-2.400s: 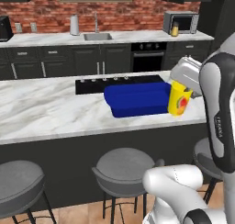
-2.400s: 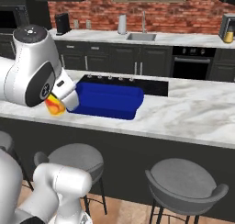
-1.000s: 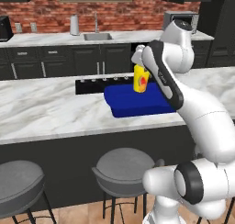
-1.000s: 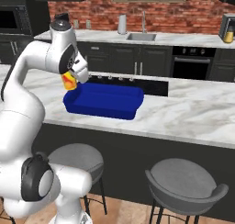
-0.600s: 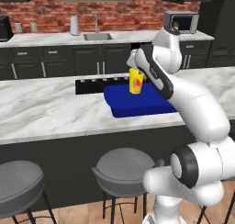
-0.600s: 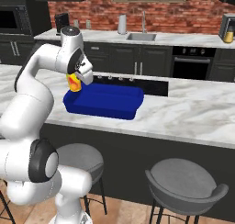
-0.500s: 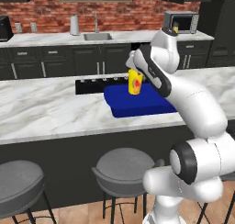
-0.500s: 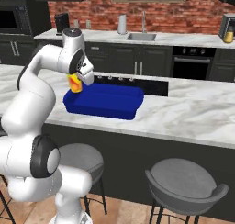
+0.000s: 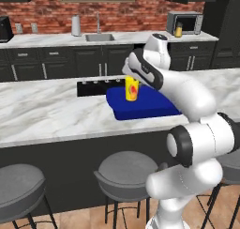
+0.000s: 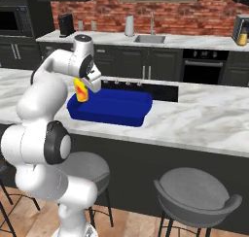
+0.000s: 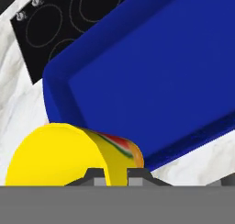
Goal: There is a tray on the dining counter. Grab the cup, mug, and pitcher and place them on the tray. The pitcher may be placed next to the tray if it cannot fit the tray.
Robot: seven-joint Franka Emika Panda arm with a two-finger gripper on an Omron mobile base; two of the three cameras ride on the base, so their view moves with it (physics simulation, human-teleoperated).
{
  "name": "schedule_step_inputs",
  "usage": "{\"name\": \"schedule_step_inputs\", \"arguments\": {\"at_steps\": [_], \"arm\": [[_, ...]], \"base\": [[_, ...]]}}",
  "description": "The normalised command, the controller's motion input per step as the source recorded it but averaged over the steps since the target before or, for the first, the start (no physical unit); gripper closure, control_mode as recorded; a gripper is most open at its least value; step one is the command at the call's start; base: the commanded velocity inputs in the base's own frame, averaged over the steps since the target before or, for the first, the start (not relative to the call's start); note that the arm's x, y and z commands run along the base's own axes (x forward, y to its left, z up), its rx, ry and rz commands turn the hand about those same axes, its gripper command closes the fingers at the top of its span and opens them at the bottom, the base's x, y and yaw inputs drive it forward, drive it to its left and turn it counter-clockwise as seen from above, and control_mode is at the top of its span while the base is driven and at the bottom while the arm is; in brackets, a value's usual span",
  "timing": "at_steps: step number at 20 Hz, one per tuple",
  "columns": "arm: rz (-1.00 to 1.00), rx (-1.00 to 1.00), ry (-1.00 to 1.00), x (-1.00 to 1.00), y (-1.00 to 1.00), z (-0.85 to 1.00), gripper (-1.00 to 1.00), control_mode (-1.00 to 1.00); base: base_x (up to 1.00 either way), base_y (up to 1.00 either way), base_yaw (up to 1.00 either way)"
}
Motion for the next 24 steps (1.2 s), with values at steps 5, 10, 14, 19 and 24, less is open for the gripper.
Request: {"name": "schedule_step_inputs", "arguments": {"at_steps": [5,10,14,19,24], "arm": [[0.01,0.0,0.09,0.43,0.05,-0.26,1.0,-1.0],[0.01,0.0,0.08,0.34,0.03,-0.3,1.0,-1.0],[0.01,0.0,0.06,0.27,0.04,-0.34,1.0,-1.0],[0.0,0.0,0.0,0.18,0.02,-0.21,1.0,-1.0],[0.0,0.0,0.0,0.24,0.0,-0.04,1.0,-1.0]], "base": [[0.0,0.0,0.0],[0.0,0.0,0.0],[0.0,0.0,0.0],[0.0,0.0,0.0],[0.0,0.0,0.0]]}}
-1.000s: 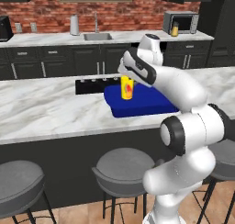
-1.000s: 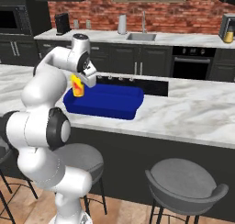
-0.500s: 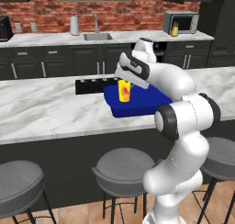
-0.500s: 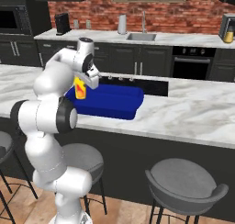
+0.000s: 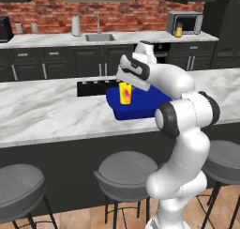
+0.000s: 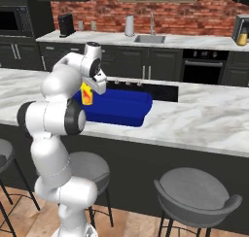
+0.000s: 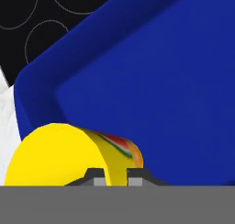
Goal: There is a tray on the dining counter. Grab the cup, mug, and pitcher and place them on the tray. The pitcher may be placed next to the tray if it cannot fit the tray.
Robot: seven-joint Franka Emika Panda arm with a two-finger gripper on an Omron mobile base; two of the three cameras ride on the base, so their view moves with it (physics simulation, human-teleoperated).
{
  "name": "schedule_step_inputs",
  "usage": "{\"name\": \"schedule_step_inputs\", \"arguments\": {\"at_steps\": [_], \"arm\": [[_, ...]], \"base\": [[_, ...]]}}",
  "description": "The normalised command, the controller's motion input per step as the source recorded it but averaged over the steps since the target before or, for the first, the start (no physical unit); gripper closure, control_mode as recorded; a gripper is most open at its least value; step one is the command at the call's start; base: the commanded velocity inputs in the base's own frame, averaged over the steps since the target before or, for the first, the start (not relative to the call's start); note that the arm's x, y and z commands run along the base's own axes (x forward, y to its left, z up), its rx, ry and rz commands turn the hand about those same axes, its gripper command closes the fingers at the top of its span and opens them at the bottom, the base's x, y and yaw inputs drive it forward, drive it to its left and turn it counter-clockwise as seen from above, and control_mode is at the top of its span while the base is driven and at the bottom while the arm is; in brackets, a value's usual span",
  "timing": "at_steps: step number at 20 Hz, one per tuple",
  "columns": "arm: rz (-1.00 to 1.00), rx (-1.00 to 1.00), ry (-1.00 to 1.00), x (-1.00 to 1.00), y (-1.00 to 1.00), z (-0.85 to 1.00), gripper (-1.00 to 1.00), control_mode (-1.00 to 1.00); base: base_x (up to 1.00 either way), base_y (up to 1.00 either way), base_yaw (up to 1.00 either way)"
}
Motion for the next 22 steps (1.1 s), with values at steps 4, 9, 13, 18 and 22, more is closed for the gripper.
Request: {"name": "schedule_step_inputs", "arguments": {"at_steps": [4,9,13,18,22], "arm": [[0.0,0.0,0.0,0.29,0.0,-0.06,1.0,-1.0],[0.0,0.0,0.0,0.26,0.0,-0.11,1.0,-1.0],[0.0,0.0,0.0,0.22,0.0,-0.12,1.0,-1.0],[0.0,0.0,0.0,0.12,0.0,-0.19,1.0,-1.0],[0.0,0.0,0.0,0.02,0.0,-0.2,1.0,-1.0]], "base": [[0.0,0.0,0.0],[0.0,0.0,0.0],[0.0,0.0,0.0],[0.0,0.0,0.0],[0.0,0.0,0.0]]}}
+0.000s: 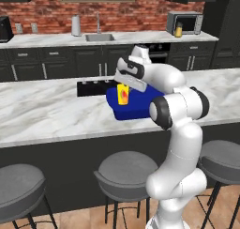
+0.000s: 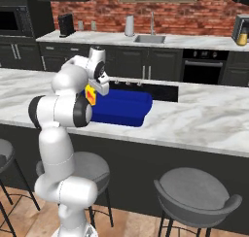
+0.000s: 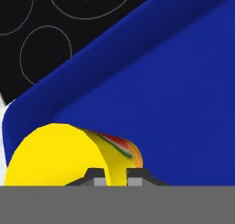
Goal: There is a tray on the dining counter. Grab the cup, mug, and pitcher and place them on the tray. The pitcher may be placed next to the tray if it cannot fit the tray.
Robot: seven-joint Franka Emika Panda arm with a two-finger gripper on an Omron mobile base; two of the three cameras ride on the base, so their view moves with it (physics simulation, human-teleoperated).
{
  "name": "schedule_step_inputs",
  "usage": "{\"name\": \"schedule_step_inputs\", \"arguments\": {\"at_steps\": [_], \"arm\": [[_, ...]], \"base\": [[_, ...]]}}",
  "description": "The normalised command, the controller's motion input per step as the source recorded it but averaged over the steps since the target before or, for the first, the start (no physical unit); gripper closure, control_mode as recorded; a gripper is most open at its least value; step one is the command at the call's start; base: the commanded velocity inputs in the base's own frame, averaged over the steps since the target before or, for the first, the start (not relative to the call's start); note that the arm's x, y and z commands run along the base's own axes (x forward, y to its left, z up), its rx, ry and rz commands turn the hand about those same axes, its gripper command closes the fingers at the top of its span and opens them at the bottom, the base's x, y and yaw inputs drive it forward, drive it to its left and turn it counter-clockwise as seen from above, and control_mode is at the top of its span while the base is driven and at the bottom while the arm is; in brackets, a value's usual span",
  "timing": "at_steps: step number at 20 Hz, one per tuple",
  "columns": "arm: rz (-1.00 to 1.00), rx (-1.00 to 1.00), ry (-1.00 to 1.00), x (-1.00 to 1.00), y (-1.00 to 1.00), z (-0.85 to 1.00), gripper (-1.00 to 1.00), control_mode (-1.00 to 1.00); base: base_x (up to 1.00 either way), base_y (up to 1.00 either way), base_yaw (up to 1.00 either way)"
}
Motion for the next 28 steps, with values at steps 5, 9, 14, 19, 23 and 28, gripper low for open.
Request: {"name": "schedule_step_inputs", "arguments": {"at_steps": [5,9,14,19,23,28], "arm": [[0.0,0.0,0.0,0.0,0.0,-0.16,1.0,-1.0],[0.0,0.0,0.0,0.0,0.02,-0.13,1.0,-1.0],[0.0,0.0,0.0,0.0,0.03,-0.15,1.0,-1.0],[0.0,0.0,0.0,0.0,0.02,-0.13,-1.0,-1.0],[0.0,0.0,0.0,0.0,0.0,0.0,-1.0,-1.0],[0.0,0.0,0.0,0.0,0.0,0.0,-1.0,-1.0]], "base": [[0.0,0.0,0.0],[0.0,0.0,0.0],[0.0,0.0,0.0],[0.0,0.0,0.0],[0.0,0.0,0.0],[0.0,0.0,0.0]]}}
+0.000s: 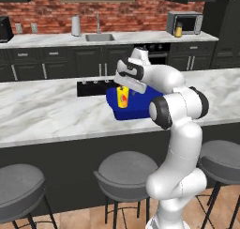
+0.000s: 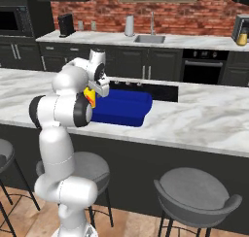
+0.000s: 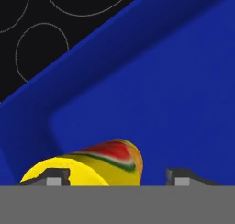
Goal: There is a tray on the dining counter. Grab the cup, mug, and pitcher and place them on the tray. The pitcher may be placed next to the tray if it cannot fit the tray.
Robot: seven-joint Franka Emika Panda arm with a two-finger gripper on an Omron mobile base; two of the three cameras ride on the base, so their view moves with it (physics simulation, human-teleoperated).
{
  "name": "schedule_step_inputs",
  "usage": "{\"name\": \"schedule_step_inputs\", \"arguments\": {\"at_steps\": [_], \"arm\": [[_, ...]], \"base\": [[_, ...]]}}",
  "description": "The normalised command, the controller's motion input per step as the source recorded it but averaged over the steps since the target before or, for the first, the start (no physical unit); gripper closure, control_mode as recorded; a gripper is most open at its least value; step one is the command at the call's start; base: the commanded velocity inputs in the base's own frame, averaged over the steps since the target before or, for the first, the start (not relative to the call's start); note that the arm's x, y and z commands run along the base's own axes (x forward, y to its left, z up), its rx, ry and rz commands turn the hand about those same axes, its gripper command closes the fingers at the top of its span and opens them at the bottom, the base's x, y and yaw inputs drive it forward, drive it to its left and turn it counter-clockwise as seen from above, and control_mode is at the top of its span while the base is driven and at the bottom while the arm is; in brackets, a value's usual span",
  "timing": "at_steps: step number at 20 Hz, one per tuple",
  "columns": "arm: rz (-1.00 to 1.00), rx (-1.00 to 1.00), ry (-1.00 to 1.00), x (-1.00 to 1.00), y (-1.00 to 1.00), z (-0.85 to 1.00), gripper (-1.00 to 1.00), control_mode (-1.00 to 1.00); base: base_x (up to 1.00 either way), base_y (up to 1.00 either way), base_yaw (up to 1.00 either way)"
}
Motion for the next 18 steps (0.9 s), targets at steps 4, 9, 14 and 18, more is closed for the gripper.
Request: {"name": "schedule_step_inputs", "arguments": {"at_steps": [4,9,14,18], "arm": [[0.0,0.0,0.0,0.0,0.0,0.19,-1.0,-1.0],[0.01,0.0,0.0,0.0,-0.01,0.59,-1.0,-1.0],[0.03,0.0,0.0,-0.23,-0.16,0.57,-1.0,-1.0],[0.09,-0.02,0.0,-0.62,-0.31,0.44,-1.0,-1.0]], "base": [[0.0,0.0,0.0],[0.0,0.0,0.0],[0.0,0.0,0.0],[0.0,0.0,0.0]]}}
